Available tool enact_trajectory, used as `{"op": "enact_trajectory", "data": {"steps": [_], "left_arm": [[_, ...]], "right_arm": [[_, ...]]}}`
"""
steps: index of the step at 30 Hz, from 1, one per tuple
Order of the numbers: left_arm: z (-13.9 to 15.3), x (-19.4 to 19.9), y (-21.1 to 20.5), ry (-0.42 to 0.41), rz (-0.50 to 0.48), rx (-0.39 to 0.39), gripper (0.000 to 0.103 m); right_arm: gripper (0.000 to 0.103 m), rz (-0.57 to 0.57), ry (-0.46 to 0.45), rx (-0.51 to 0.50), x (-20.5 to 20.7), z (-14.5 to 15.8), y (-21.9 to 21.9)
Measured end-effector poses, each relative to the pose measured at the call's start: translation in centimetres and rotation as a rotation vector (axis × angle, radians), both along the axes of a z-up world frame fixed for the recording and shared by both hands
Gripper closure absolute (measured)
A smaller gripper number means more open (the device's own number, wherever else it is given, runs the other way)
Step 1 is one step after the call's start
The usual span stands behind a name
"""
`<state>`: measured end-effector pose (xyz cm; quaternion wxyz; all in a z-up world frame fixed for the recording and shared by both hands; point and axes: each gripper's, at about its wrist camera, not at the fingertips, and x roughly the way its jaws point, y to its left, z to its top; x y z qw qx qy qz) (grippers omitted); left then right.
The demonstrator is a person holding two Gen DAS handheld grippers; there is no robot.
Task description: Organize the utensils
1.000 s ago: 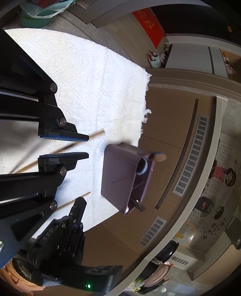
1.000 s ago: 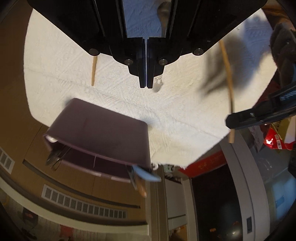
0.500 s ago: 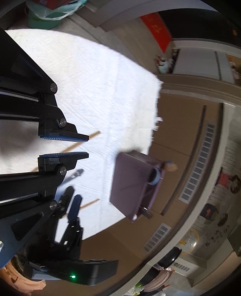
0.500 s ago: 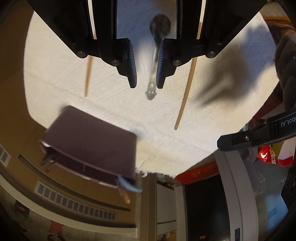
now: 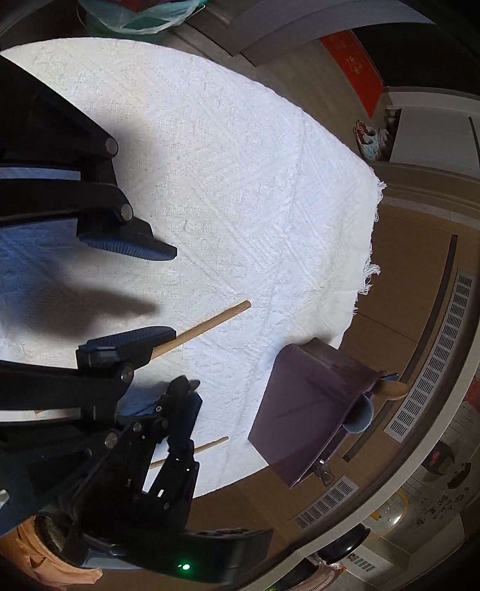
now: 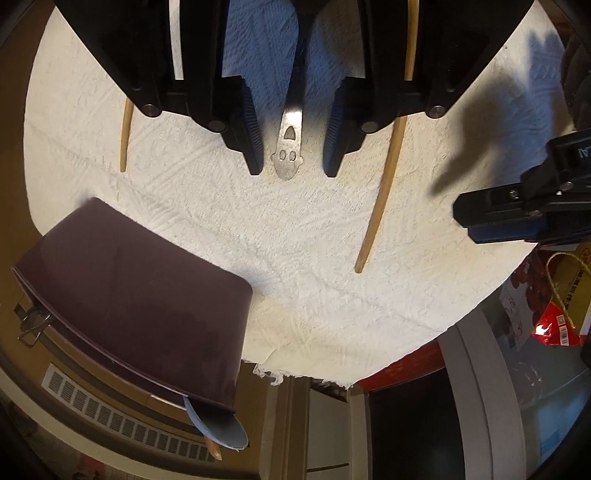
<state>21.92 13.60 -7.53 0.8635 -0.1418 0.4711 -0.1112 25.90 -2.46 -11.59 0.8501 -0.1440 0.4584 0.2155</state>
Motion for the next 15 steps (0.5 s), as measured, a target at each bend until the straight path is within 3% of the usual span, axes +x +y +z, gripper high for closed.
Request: {"op": "enact_trajectory", "data": {"steps": [7, 15], "left_arm": [[-0.1, 1.7, -2.9, 0.065, -0.034, 0.023, 0.058], [-0.9, 6.4, -6.2, 0.127, 0.043, 0.192, 0.058]], "right_arm": [[0.085, -0.028, -0.025, 0.019, -1.2, 1.0, -2.4], [0.085, -0.101, -0.112, 0.102, -2.5, 4.2, -7.7]]}}
